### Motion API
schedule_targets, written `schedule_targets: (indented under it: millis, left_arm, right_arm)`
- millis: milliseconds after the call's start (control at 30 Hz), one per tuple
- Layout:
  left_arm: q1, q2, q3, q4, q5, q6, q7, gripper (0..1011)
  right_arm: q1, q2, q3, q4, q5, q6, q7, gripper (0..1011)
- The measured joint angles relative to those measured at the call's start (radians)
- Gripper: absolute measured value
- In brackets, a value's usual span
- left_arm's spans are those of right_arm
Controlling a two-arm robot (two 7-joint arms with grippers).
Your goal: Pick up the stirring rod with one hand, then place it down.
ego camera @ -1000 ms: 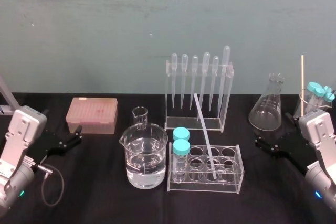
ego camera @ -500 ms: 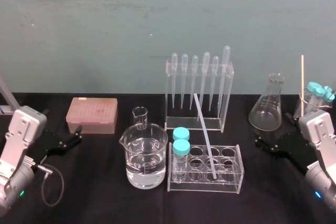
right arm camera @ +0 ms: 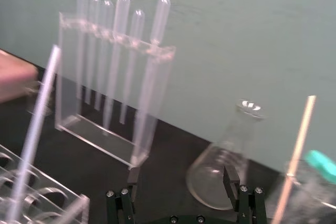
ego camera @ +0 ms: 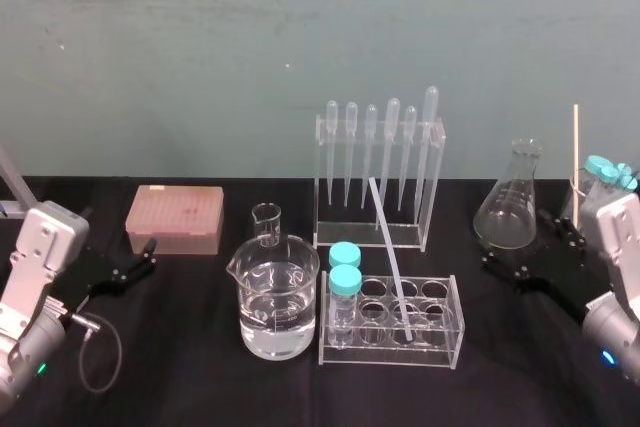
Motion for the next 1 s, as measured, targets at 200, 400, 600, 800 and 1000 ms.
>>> schedule_targets:
  millis: [200, 400, 600, 800, 1000]
  left_arm:
    - [0.000, 0.000, 0.000, 0.000, 0.000, 0.000, 0.000, 1000]
    - [0.000, 0.000, 0.000, 0.000, 0.000, 0.000, 0.000, 1000]
    - [0.000, 0.000, 0.000, 0.000, 0.000, 0.000, 0.000, 1000]
    - [0.000, 0.000, 0.000, 0.000, 0.000, 0.000, 0.000, 1000]
    - [0.000, 0.000, 0.000, 0.000, 0.000, 0.000, 0.000, 1000]
  right_arm:
    - [0.049, -0.006, 0.032, -0.039, 0.165, 0.173, 0.176, 1004]
    - [0.124, -0.032, 0.036, -0.043, 0.264, 0.308, 0.319, 1004]
    - [0.202, -0.055, -0.006, -0.003, 0.292, 0.362, 0.408, 1004]
    - [0.286, -0.102, -0.070, 0.082, 0.279, 0.396, 0.427, 1004]
    - [0.352, -0.152, -0.116, 0.167, 0.262, 0.418, 0.436, 1004]
